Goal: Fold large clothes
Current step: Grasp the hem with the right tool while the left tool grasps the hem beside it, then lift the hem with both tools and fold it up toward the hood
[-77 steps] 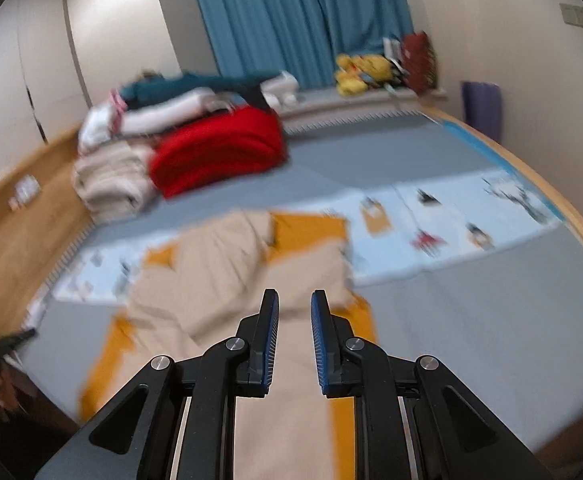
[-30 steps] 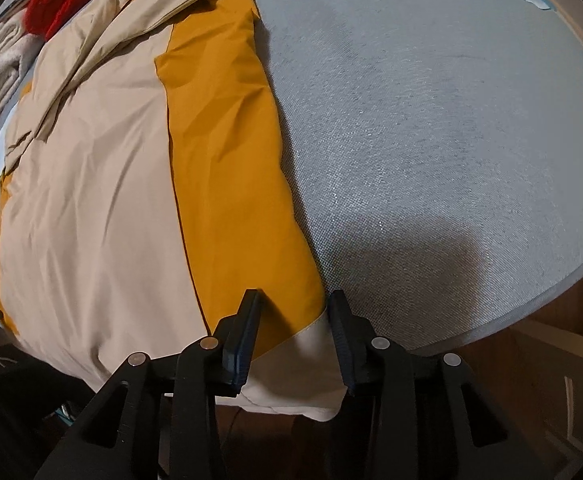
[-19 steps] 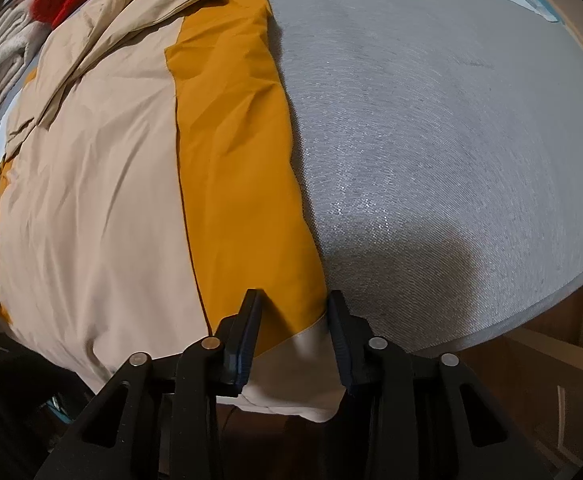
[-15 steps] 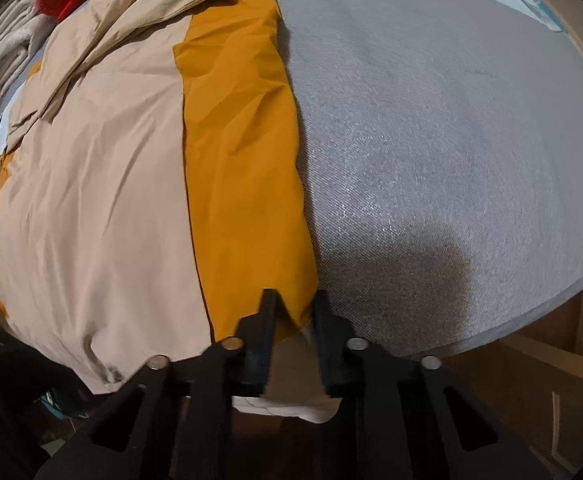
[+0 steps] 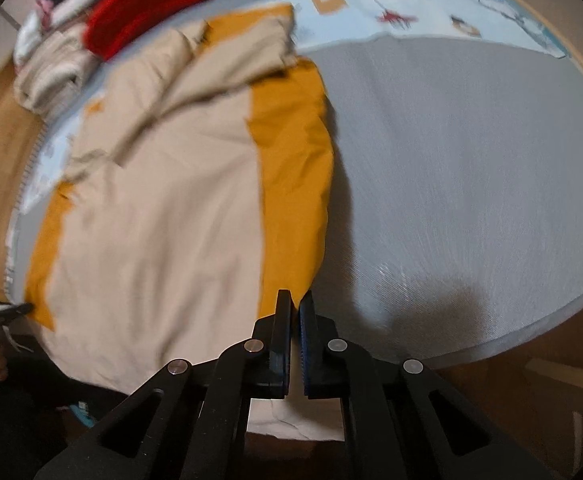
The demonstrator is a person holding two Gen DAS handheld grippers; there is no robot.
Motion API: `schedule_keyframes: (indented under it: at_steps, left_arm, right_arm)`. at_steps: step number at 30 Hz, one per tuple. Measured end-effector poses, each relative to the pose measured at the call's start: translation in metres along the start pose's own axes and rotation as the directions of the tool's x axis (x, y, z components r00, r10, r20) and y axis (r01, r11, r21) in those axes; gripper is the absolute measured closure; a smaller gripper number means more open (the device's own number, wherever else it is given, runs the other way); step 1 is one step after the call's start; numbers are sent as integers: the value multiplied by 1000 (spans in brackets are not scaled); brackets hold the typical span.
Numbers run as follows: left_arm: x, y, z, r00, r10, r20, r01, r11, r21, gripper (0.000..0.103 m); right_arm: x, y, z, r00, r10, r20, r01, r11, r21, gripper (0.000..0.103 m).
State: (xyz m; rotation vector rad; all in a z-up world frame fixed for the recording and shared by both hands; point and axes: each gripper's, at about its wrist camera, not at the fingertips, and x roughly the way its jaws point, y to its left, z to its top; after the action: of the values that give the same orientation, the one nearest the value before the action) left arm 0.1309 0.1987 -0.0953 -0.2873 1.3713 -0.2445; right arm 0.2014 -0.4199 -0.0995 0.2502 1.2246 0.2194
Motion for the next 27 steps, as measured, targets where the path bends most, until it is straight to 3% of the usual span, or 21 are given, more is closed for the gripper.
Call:
schedule_keyframes:
  at_steps: [8,15,20,27]
  left_arm:
    - [-47,-18,6,995,-76,58,72,995,71,100]
    - [-79,-25,4,989,-120,87,109,987,119,101]
    - [-103,-27,-11,985,-144,97,128,979,157,101]
    - [-137,-18,-44,970,-218,105,199,966,165,101]
  right_arm:
    - [-64,11,6,986,98,134,-97,995,-16,100]
    - [-110,18,0,969,152,197,-142,988,-64,100]
    - [-144,16,-18,955,187,230,-172,981,-85,101]
    - [-210,3,-73,921,213,327,-196,977,-85,101]
